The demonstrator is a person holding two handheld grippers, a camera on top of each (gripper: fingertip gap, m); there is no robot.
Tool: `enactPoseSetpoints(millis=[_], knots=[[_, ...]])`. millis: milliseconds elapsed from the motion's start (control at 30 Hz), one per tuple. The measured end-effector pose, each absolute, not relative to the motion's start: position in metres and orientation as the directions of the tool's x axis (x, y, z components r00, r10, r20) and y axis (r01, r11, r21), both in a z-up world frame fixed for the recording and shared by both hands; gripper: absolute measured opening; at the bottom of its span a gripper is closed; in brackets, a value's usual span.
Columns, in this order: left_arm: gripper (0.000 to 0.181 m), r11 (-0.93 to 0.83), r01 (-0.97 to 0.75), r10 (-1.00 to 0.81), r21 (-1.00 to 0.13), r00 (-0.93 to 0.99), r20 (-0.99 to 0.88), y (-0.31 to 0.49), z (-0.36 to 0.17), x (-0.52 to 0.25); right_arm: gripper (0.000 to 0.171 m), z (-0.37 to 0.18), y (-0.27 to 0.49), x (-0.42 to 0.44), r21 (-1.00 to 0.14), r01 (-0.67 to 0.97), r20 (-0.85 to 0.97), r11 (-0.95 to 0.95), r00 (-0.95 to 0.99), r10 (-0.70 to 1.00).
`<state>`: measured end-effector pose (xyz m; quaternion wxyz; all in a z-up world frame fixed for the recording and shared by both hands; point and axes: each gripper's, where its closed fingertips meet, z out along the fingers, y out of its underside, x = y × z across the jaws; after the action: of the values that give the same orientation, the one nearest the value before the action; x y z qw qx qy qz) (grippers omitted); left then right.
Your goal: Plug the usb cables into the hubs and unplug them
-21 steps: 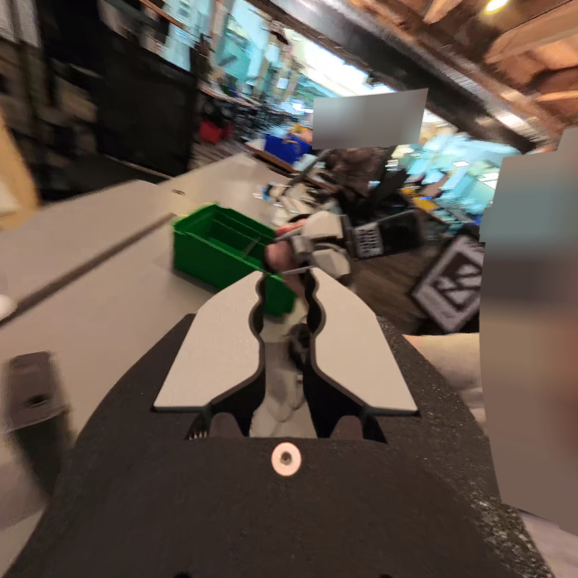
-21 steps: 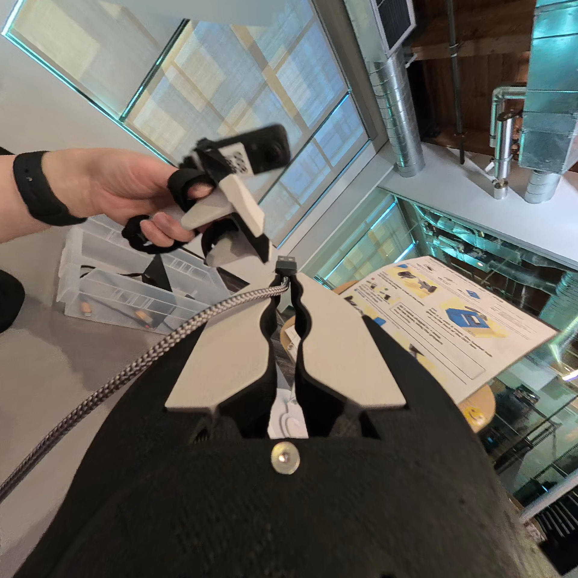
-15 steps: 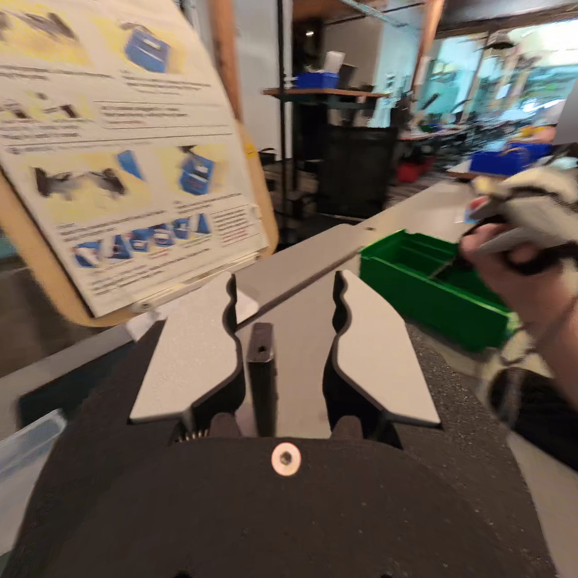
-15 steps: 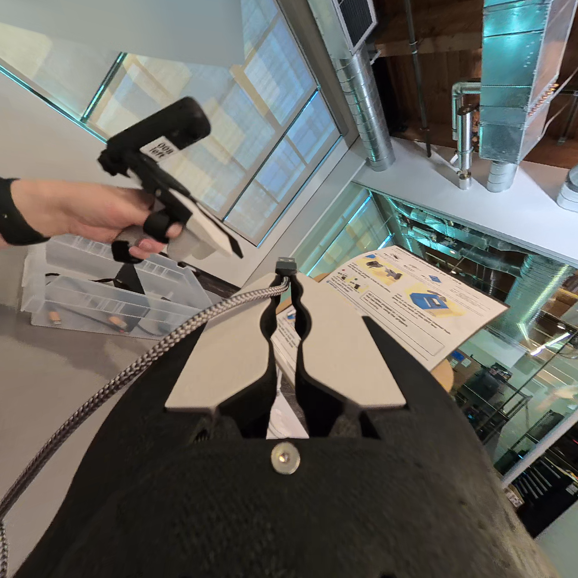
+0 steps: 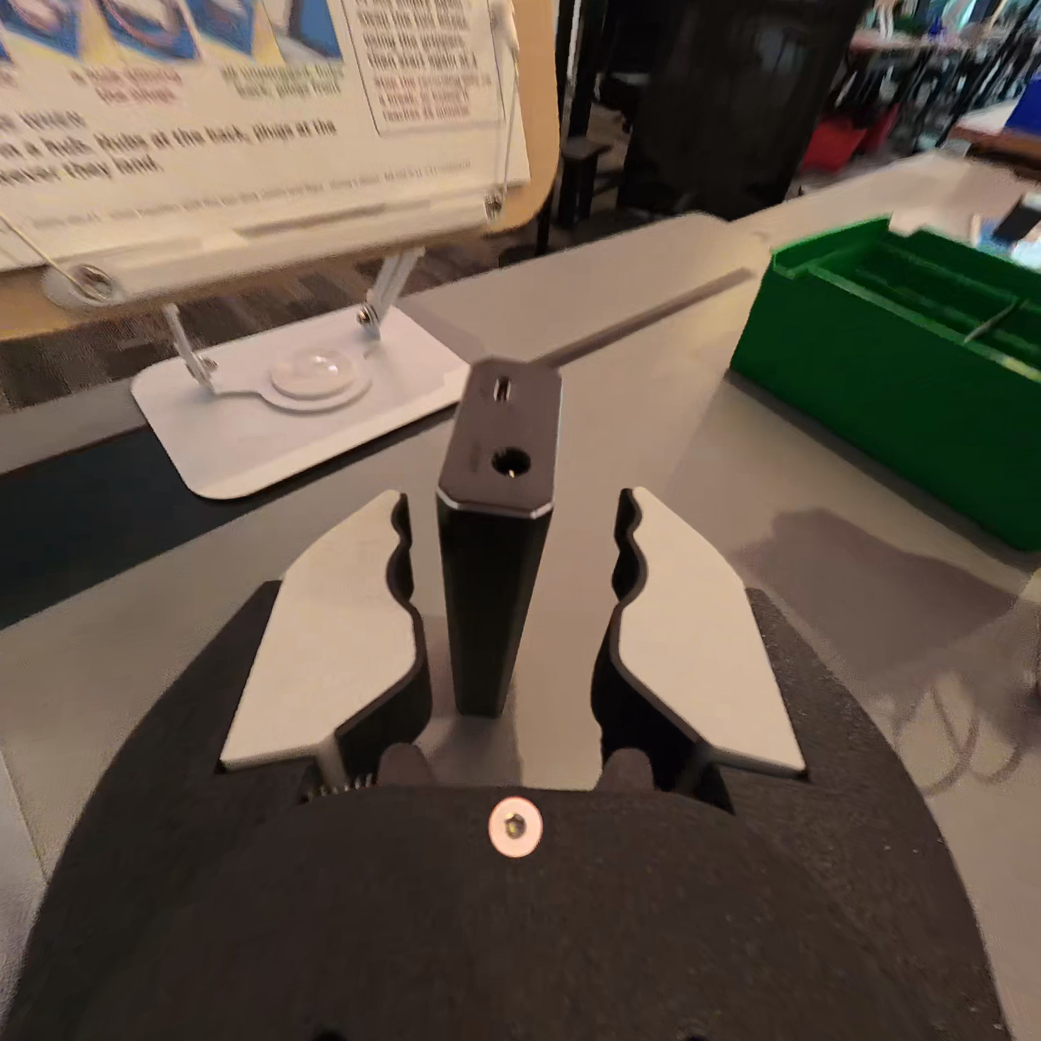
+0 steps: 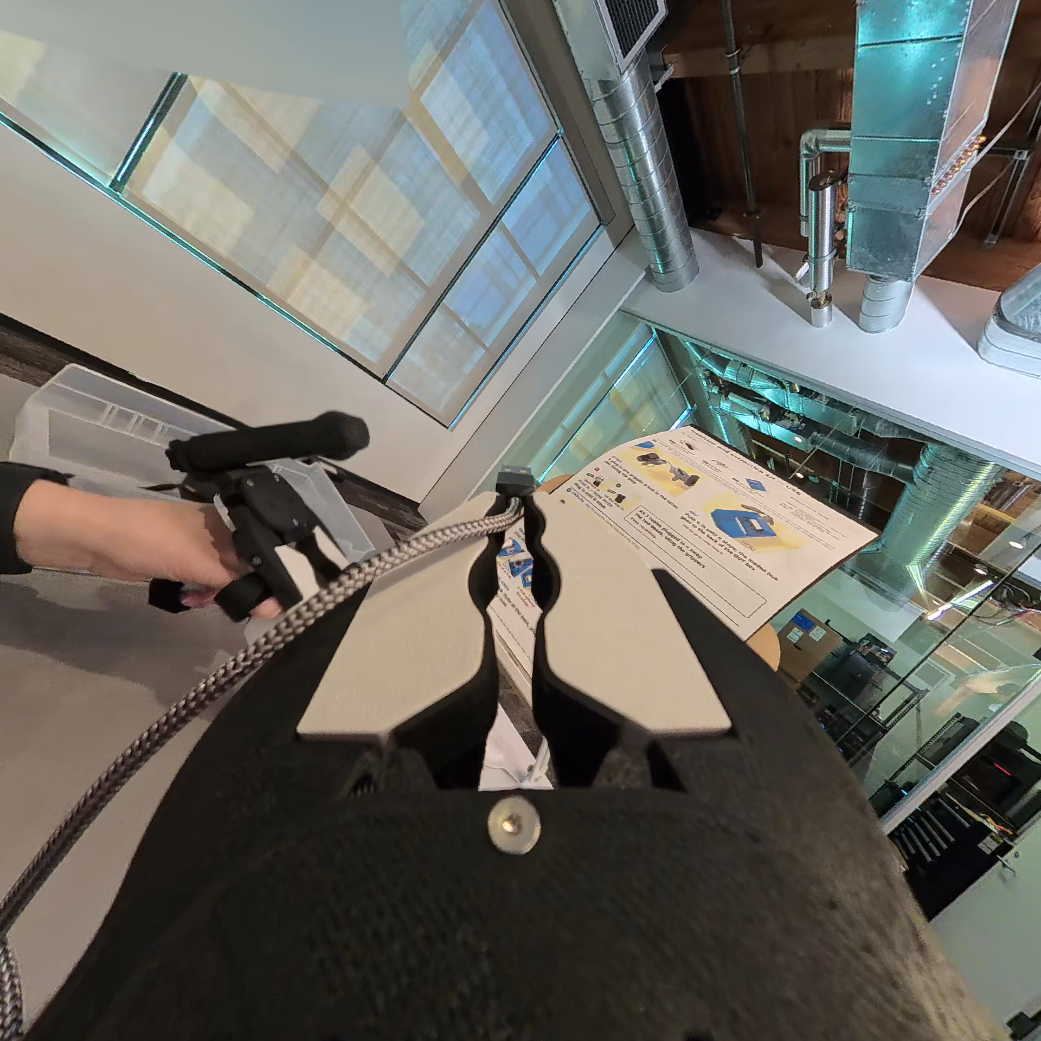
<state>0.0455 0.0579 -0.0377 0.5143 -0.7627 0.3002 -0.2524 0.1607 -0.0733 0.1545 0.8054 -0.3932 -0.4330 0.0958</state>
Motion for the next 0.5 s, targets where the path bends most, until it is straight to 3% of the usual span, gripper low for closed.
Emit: enactPoseSetpoints(millis=[100, 267, 500], knots=[[0.068, -0.322, -0.266, -0.714, -0.909, 0.699, 0.049, 0.061, -0.063, 0.046, 0.007, 0.154, -0.074, 0.160, -0.718, 0.178, 0.621, 0.673, 0.600, 0.503], [0.058, -0.428, -0.240, -0.711, -0.871, 0.684, 0.161, 0.061, -0.091, 0.047, 0.007, 0.152, -0.072, 0.159, -0.718, 0.187, 0.626, 0.671, 0.594, 0.505], [0.061, -0.493, -0.256, -0.699, -0.832, 0.686, 0.203, 0.058, -0.113, 0.045, 0.007, 0.146, -0.068, 0.158, -0.728, 0.195, 0.622, 0.657, 0.591, 0.514]])
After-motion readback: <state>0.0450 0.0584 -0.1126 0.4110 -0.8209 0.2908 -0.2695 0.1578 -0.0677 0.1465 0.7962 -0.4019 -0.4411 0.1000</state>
